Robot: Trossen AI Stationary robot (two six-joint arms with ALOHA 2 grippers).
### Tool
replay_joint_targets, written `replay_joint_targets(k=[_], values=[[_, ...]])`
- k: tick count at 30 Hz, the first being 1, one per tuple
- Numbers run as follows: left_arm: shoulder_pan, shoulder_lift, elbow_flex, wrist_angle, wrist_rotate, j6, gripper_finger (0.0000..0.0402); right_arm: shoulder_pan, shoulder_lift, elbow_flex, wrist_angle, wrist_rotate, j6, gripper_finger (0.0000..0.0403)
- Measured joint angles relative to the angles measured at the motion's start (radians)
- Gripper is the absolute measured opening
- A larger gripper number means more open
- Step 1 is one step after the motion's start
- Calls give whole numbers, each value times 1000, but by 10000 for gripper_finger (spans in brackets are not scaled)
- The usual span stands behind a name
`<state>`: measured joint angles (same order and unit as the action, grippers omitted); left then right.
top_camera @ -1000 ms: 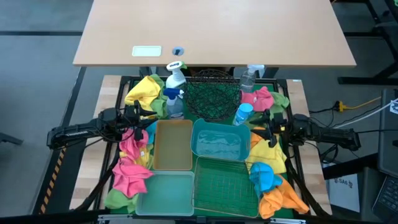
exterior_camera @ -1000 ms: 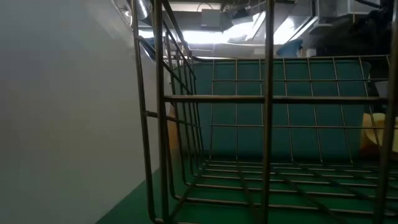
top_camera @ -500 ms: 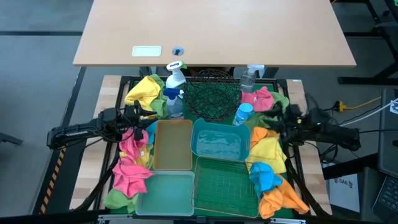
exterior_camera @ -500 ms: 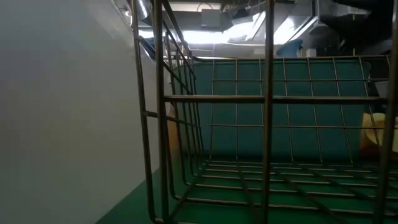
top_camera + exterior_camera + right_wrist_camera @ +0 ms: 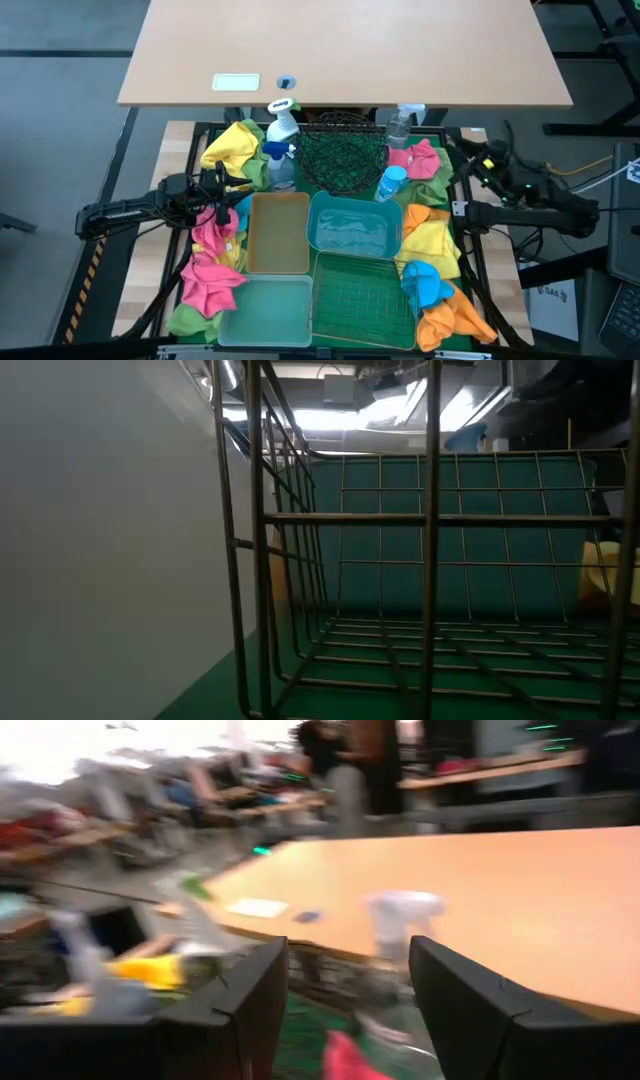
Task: Sort microfiber towel by color & place in baskets
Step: Put the top pink towel into the blue bin
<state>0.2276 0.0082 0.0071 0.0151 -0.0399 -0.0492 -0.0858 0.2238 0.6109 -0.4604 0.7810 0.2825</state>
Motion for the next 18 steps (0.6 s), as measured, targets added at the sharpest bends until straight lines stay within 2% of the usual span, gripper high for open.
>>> replay_joint_targets(k=[4, 12, 15, 18], values=[[0, 0, 0, 0, 0, 0, 146, -1, 87, 0, -57, 82, 19, 209], [0, 0, 0, 0, -3, 0, 146, -35, 188, 0, -165, 141, 230, 209], [0, 0, 0, 0, -4, 0, 146, -99, 209, 0, -189, 102, 294, 209], [0, 0, 0, 0, -4, 0, 146, -190, 235, 0, -208, -10, 332, 209]])
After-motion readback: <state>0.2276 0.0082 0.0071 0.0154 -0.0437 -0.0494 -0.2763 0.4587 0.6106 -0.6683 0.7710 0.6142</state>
